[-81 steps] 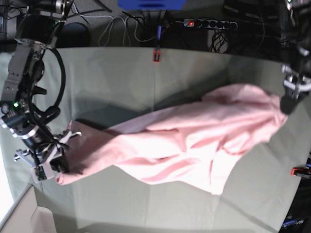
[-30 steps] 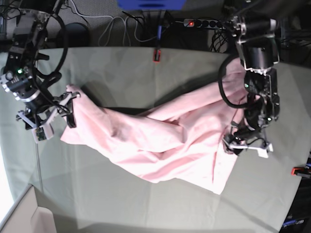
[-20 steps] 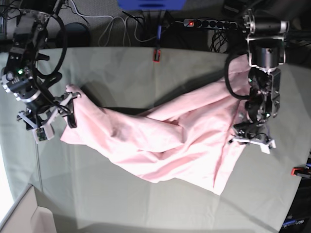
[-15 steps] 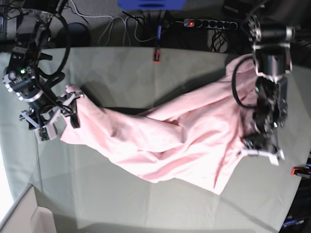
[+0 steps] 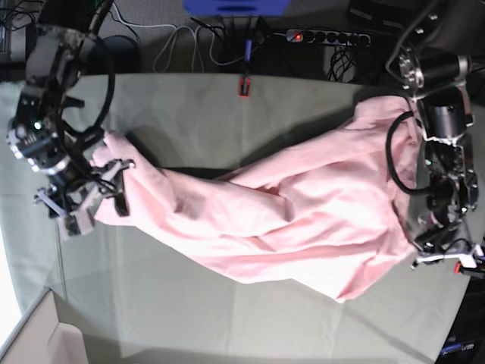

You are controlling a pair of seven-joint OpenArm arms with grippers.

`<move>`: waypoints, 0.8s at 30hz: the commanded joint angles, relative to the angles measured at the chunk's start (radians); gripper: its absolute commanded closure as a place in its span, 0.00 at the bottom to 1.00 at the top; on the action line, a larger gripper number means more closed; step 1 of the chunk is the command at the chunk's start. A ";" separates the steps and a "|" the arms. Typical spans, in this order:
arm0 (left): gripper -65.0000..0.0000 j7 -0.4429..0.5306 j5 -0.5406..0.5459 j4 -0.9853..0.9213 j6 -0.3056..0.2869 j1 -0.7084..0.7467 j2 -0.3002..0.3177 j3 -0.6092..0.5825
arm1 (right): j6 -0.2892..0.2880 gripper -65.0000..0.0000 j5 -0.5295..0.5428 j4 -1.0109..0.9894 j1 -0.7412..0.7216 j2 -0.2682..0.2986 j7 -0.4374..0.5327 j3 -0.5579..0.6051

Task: Layout the t-shirt on the table in an organized manner, then fold the t-shirt properly
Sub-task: 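Regrasp the t-shirt edges with both grippers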

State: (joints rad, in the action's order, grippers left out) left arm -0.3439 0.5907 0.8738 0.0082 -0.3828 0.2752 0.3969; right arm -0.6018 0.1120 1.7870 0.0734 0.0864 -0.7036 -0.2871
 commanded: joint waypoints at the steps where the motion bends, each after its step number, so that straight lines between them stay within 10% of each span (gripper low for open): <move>1: 0.69 0.018 0.007 0.017 -0.004 -0.029 0.017 0.000 | 0.003 0.34 0.019 0.001 -0.020 0.005 0.025 0.018; 7: 0.36 0.018 0.008 0.031 -0.004 0.008 0.019 0.001 | 0.003 0.34 0.018 -0.106 -0.102 0.006 0.025 0.134; 17: 0.35 0.018 0.008 0.252 -0.004 0.242 0.012 0.024 | 0.003 0.34 0.016 -0.591 -0.495 0.000 0.037 0.299; 24: 0.35 0.016 0.008 0.431 -0.004 0.440 -0.026 0.110 | 0.006 0.34 0.016 -1.050 -0.697 -0.012 0.282 0.418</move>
State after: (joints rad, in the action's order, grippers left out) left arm -0.3447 0.5949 1.2892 0.0147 0.0734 0.2348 0.5030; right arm -0.5953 0.1150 0.7124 -0.5926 0.0658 -0.4351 0.1345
